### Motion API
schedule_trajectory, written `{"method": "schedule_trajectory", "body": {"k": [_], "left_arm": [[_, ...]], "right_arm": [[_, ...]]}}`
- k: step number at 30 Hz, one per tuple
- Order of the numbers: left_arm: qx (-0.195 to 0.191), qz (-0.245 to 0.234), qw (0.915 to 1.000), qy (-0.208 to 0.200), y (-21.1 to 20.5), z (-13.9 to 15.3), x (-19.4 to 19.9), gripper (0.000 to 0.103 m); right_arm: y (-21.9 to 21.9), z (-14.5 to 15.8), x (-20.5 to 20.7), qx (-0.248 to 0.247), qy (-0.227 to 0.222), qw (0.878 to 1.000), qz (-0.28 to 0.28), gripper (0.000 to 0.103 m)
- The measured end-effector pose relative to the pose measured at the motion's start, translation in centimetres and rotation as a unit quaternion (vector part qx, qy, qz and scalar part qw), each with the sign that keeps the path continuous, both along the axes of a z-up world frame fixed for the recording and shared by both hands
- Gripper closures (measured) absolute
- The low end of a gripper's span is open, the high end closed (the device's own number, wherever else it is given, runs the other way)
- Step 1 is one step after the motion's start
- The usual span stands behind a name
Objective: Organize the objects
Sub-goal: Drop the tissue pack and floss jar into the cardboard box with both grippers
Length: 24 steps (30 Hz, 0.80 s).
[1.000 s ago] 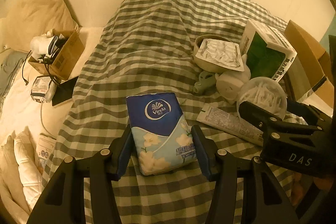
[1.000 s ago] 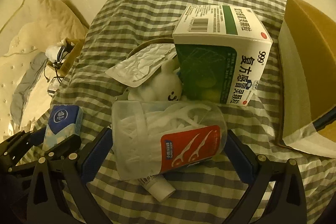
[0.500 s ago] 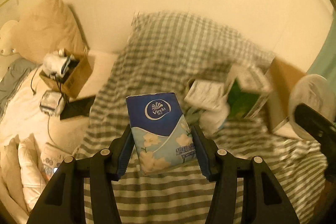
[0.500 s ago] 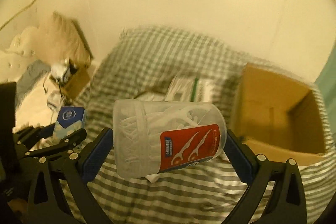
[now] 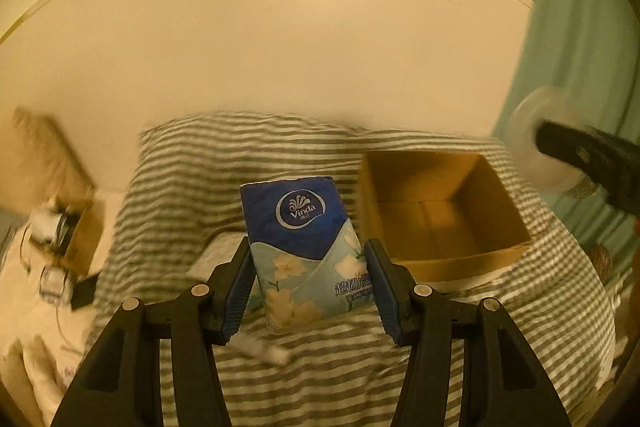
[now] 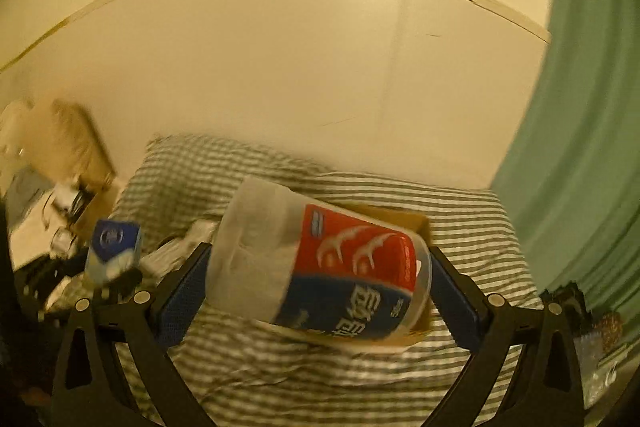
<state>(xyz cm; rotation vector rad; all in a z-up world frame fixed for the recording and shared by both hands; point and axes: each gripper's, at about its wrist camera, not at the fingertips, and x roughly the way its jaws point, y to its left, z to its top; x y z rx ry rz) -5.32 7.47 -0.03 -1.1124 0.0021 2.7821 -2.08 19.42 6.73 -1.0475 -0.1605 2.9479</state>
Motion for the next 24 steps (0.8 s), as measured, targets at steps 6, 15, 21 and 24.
{"method": "schedule_trajectory", "body": {"k": [6,15,21,24], "left_arm": [[-0.029,-0.049,0.9982,-0.017,7.1,-2.3,-4.2,0.048],[-0.026,-0.093,0.9948,-0.033,10.2,-6.7,-7.6,0.036],[-0.031,-0.113,0.9931,0.002,10.3,-6.1,-6.2,0.001],[-0.048,-0.106,0.9932,0.008,9.4,-5.4,-5.3,0.000]], "right_arm": [[3.6,-3.3,-3.5,-0.022,-0.027,0.999,-0.034,0.027],[5.4,-7.7,-7.1,-0.044,-0.047,0.997,-0.034,0.034],[5.7,-8.1,-6.9,-0.035,-0.047,0.998,-0.040,0.027],[5.8,-8.0,-6.3,-0.035,-0.044,0.997,-0.046,0.025]]}}
